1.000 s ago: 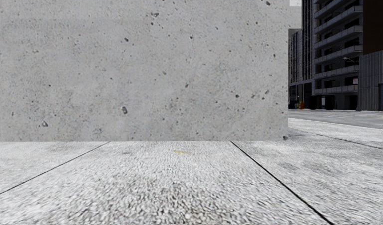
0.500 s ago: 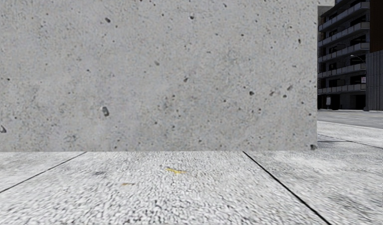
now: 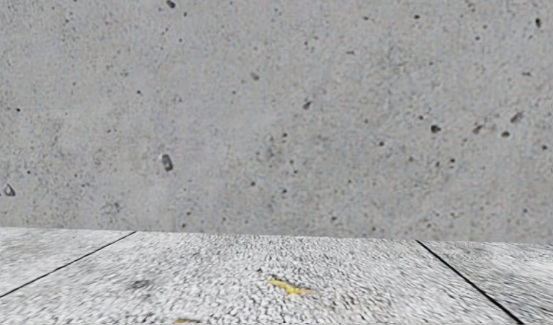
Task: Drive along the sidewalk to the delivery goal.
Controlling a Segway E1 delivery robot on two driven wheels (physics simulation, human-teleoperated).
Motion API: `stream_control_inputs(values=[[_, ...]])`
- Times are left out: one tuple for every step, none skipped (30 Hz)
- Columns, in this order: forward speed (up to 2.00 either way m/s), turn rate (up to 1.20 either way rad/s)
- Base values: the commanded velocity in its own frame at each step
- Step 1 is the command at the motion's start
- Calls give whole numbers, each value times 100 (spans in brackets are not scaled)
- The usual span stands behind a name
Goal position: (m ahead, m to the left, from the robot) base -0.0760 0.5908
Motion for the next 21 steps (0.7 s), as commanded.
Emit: stream_control_inputs(values=[[0, 0], [0, 0], [0, 0], [0, 0], [0, 0], [0, 0], [0, 0], [0, 0], [0, 0], [0, 0], [0, 0], [0, 0], [0, 0], [0, 0], [0, 0], [0, 0], [0, 0], [0, 0], [0, 0], [0, 0], [0, 0]])
